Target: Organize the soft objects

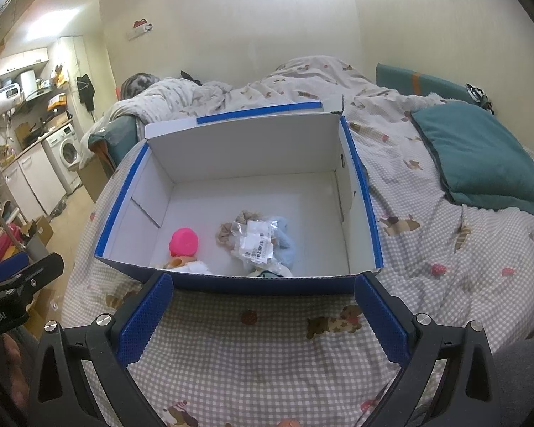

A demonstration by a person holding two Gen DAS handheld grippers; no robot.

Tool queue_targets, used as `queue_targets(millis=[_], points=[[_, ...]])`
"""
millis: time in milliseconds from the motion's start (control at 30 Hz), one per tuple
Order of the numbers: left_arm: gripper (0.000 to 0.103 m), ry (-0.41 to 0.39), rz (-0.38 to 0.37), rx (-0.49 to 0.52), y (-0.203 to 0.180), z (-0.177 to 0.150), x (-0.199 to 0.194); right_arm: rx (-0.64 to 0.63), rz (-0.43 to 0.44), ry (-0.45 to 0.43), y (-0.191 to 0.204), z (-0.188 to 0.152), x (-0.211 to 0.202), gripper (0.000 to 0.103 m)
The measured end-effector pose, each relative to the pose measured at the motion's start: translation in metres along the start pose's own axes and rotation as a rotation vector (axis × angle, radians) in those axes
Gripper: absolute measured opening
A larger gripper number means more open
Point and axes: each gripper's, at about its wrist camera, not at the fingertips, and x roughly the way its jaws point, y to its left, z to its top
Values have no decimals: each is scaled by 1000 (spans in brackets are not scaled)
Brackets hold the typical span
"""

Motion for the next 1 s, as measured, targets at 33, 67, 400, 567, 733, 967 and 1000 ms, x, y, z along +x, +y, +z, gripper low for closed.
queue_targets(millis=[33,67,400,567,733,967,1000], points=[[102,0,0,0,0,0,0,-1,0,0,0,0,0,103],[102,-1,0,-1,0,0,0,-1,0,0,0,0,0,103],[102,-1,0,0,0,0,0,0,0,-16,-2,3,-3,103],[102,4,1,-1,1,0,0,0,0,-14,-2,3,-3,103],[102,5,2,-2,2,0,1,1,1,-14,-3,3,-2,103],[102,18,0,-2,3,-1,4,-1,1,-15,-2,3,-3,103],[102,19,1,-2,2,-1,5,0,0,-15,-3,3,-3,103]])
